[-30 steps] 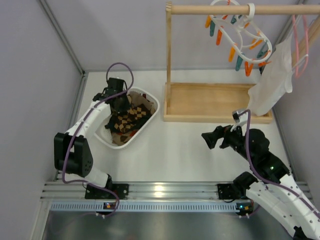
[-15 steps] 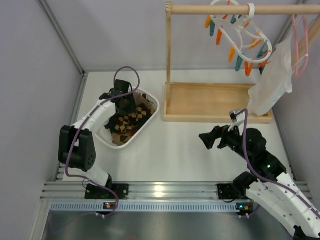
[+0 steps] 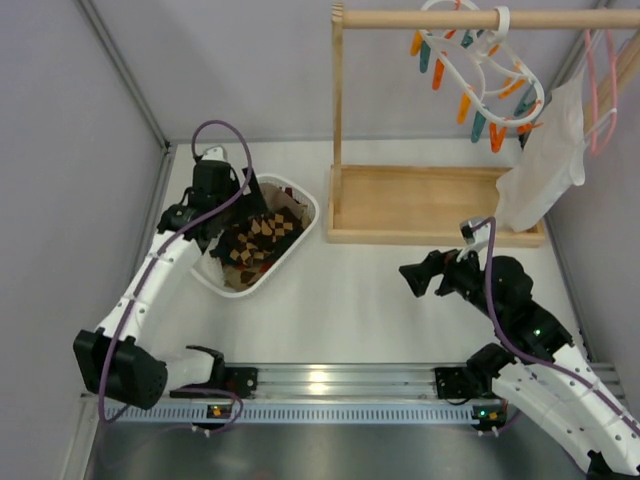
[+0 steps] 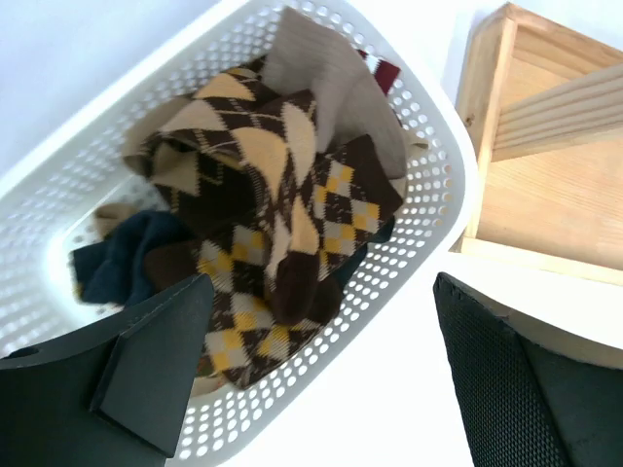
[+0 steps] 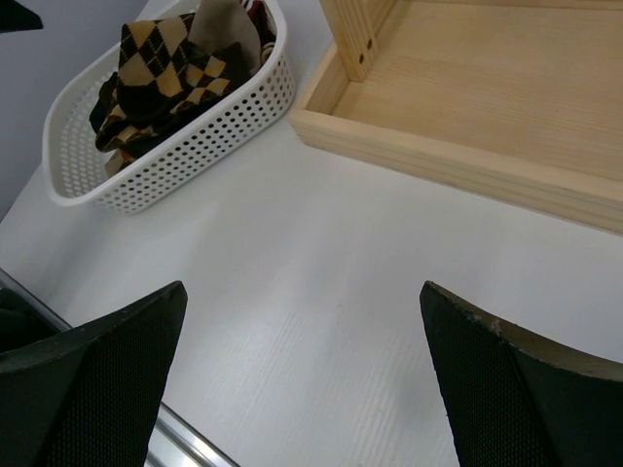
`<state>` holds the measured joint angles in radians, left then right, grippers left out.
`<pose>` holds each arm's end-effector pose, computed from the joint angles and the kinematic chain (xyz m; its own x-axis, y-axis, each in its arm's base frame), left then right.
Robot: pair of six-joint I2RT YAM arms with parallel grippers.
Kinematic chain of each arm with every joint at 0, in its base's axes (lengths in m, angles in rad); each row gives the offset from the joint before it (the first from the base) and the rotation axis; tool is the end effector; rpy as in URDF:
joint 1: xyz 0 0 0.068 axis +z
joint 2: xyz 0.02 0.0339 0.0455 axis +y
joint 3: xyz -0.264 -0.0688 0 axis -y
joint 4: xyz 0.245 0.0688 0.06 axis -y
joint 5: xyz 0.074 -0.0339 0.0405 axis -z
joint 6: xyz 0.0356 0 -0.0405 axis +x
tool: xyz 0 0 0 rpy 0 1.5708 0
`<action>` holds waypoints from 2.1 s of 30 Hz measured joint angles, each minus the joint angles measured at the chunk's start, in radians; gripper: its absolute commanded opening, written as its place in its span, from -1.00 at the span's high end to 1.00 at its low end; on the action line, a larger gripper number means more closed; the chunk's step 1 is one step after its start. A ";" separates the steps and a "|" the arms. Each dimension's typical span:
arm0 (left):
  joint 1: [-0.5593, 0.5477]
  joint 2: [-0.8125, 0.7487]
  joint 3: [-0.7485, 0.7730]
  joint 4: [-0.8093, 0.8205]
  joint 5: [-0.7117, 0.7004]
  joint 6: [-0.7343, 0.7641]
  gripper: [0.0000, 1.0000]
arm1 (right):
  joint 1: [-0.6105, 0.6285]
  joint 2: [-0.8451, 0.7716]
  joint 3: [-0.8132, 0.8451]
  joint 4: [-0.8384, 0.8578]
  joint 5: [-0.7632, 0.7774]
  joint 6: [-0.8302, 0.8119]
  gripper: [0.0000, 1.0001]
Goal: Remove the socks clipped to the hanger
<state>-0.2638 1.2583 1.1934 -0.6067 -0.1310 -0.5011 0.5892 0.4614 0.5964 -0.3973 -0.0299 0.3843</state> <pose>0.2645 -0.0666 0.3407 -0.6036 -0.3303 -0.7256 -0.1484 0.9408 -0.3048 0.1026 0.0699 0.2950 -0.4171 0.1720 -0.8924 -0.4564 0.8095 0.3693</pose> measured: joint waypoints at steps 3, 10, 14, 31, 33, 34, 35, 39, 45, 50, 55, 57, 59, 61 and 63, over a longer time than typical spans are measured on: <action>-0.001 -0.066 -0.004 -0.051 -0.039 0.007 -0.97 | 0.000 0.000 0.009 -0.016 0.042 -0.016 -0.99; -0.001 -0.357 -0.037 -0.182 -0.040 0.081 -0.97 | 0.000 -0.011 0.071 -0.060 0.196 -0.057 -0.99; -0.003 -0.563 -0.051 -0.207 -0.049 0.144 -0.97 | 0.000 -0.024 0.107 -0.118 0.277 -0.094 -0.99; 0.019 -0.744 -0.362 -0.065 -0.042 0.199 -0.97 | 0.000 -0.137 0.229 -0.305 0.600 -0.219 -0.99; 0.030 -0.757 -0.363 -0.049 -0.042 0.202 -0.97 | 0.000 -0.148 0.229 -0.305 0.605 -0.224 -0.99; 0.032 -0.761 -0.364 -0.042 -0.041 0.204 -0.97 | 0.000 -0.148 0.229 -0.305 0.607 -0.225 -0.99; 0.032 -0.764 -0.365 -0.035 -0.040 0.206 -0.97 | 0.000 -0.148 0.228 -0.305 0.608 -0.225 -0.99; 0.033 -0.774 -0.375 -0.025 -0.021 0.216 -0.97 | 0.000 -0.156 0.227 -0.307 0.609 -0.227 -0.99; 0.033 -0.797 -0.386 -0.022 -0.016 0.225 -0.97 | 0.000 -0.179 0.226 -0.306 0.609 -0.227 -0.99; 0.033 -0.830 -0.390 -0.021 -0.015 0.235 -0.97 | 0.000 -0.184 0.209 -0.306 0.609 -0.226 -0.99; 0.033 -0.833 -0.392 -0.021 -0.014 0.240 -0.97 | 0.000 -0.205 0.196 -0.307 0.610 -0.226 -0.99; 0.033 -0.833 -0.392 -0.021 -0.012 0.240 -0.97 | 0.000 -0.205 0.196 -0.306 0.609 -0.226 -0.99; 0.033 -0.834 -0.393 -0.021 -0.010 0.241 -0.97 | 0.000 -0.204 0.196 -0.306 0.610 -0.226 -0.99; 0.033 -0.840 -0.395 -0.021 -0.008 0.242 -0.97 | 0.000 -0.204 0.196 -0.306 0.610 -0.226 -0.99; 0.033 -0.847 -0.398 -0.021 -0.008 0.242 -0.97 | 0.000 -0.203 0.196 -0.306 0.609 -0.226 -0.99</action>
<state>-0.2306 0.4114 0.7952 -0.6281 -0.1390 -0.2592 0.5892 0.2584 0.7921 -0.7036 0.5793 0.1581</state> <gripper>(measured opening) 0.984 0.993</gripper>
